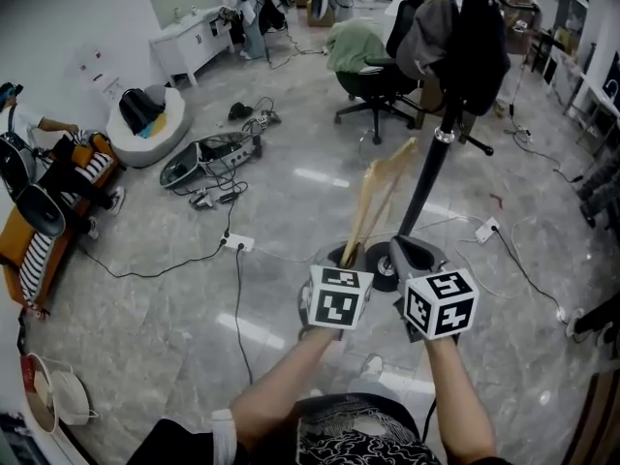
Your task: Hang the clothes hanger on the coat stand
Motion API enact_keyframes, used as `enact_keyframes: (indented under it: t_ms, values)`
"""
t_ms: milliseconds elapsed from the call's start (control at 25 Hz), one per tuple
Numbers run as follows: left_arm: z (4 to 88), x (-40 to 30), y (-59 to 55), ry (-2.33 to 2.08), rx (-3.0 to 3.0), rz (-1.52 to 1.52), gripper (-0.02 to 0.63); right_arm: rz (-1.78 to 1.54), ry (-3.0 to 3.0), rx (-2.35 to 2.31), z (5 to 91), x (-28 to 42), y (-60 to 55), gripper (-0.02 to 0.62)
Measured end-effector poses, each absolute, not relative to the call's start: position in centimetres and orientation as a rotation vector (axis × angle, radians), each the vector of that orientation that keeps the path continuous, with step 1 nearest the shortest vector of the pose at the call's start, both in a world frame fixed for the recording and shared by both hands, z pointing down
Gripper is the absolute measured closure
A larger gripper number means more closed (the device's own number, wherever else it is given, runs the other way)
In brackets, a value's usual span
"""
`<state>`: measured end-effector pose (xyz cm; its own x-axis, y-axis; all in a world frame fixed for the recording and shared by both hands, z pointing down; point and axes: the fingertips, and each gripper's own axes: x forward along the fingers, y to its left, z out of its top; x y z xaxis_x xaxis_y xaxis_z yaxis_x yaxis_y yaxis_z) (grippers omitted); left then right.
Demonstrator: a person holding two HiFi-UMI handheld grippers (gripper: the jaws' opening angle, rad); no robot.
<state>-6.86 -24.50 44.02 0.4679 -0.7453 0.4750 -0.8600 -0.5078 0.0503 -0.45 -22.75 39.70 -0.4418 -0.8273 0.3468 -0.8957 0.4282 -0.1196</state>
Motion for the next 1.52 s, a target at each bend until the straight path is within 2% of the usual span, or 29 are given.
enact_keyframes:
  t_ms: [560,1520]
  values:
    - [45.1,-1.2,-28.3,-1.427,2.393,0.647,0.586,0.468,-2.498,1.442,40.5,5.3,-27.2,0.595]
    - [46.3,4.8,-32.1,-1.533,2.337,0.691,0.586,0.469,-2.581,1.342,41.0,11.1,-30.8,0.595]
